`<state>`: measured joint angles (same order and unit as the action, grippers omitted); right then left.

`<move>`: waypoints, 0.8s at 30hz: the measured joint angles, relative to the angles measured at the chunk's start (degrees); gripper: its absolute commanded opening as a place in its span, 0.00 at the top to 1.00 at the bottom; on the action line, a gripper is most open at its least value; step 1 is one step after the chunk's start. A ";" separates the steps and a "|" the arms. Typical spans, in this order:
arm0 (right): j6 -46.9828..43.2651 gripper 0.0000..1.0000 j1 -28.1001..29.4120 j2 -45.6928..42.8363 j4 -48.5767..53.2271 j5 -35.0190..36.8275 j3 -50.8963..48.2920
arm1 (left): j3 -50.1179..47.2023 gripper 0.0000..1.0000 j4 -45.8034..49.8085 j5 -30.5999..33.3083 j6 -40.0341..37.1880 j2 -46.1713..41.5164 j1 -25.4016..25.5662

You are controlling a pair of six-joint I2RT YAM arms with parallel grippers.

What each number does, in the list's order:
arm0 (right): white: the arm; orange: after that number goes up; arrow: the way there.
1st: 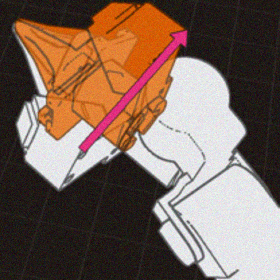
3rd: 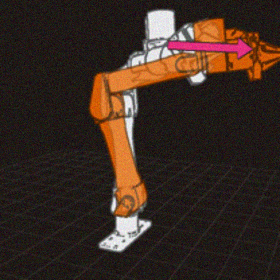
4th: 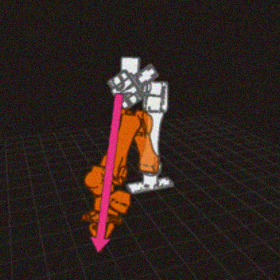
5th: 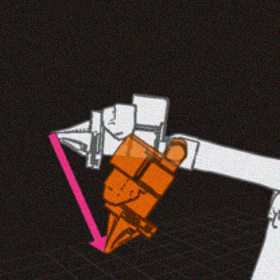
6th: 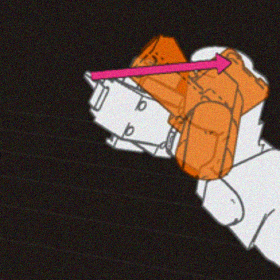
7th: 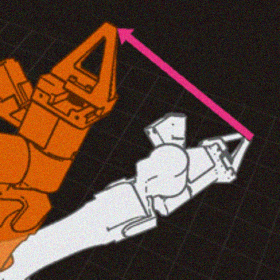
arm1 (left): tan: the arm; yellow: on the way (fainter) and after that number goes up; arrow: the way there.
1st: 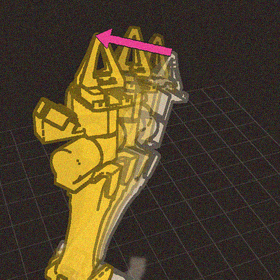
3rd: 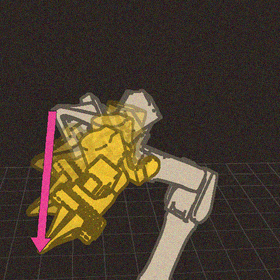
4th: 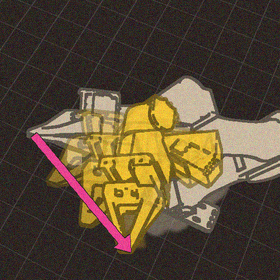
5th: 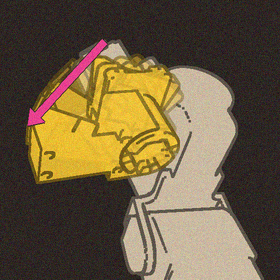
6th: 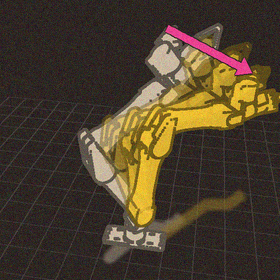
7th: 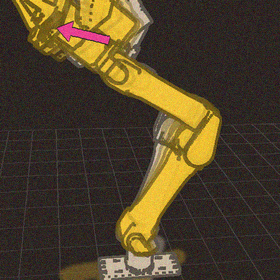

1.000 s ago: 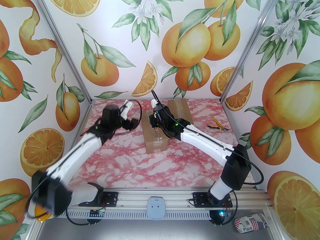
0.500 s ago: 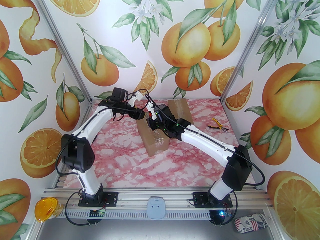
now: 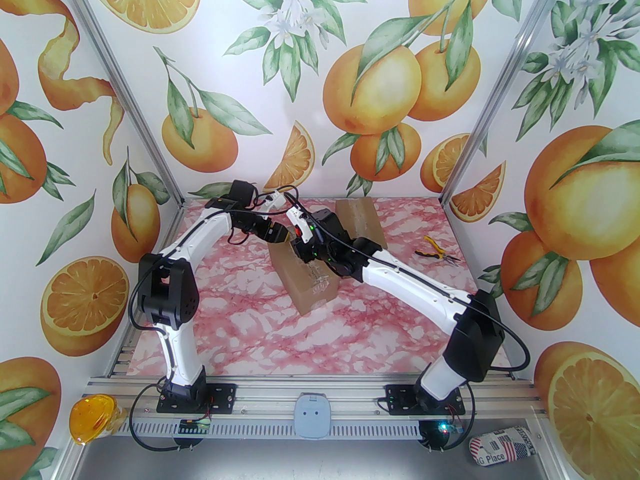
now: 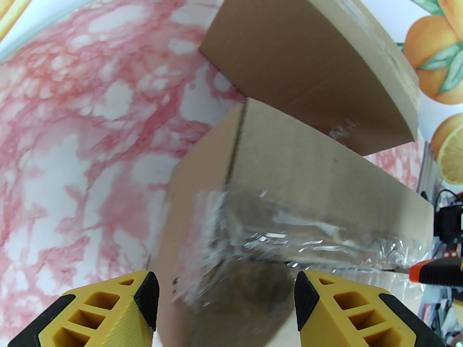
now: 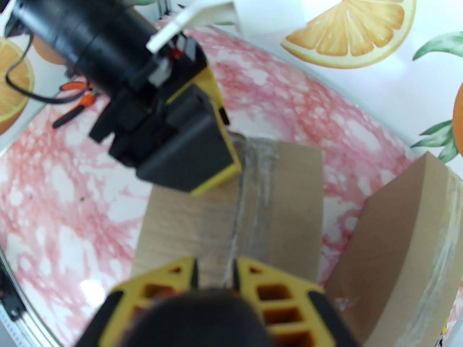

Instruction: Unpack the express box

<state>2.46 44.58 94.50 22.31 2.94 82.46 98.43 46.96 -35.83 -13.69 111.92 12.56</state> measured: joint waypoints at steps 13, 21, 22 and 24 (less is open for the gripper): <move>-1.09 1.00 0.00 0.81 0.81 0.00 0.81 | -1.44 0.50 -1.95 -4.02 0.24 1.07 -0.92; -1.79 1.00 0.00 1.18 1.22 0.04 1.18 | -2.69 0.70 -3.87 -5.81 0.11 1.18 -1.09; -1.90 1.00 0.00 1.18 1.22 0.02 1.18 | -2.84 0.73 -4.13 -5.97 0.02 1.20 -1.16; -1.97 1.00 0.00 1.18 1.27 0.07 1.18 | -3.21 0.77 -4.72 -6.23 -0.33 1.22 -1.20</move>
<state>0.49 44.58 95.68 23.57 3.01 83.64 95.22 42.24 -42.06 -14.02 113.14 11.35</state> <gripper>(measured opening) 0.210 0.269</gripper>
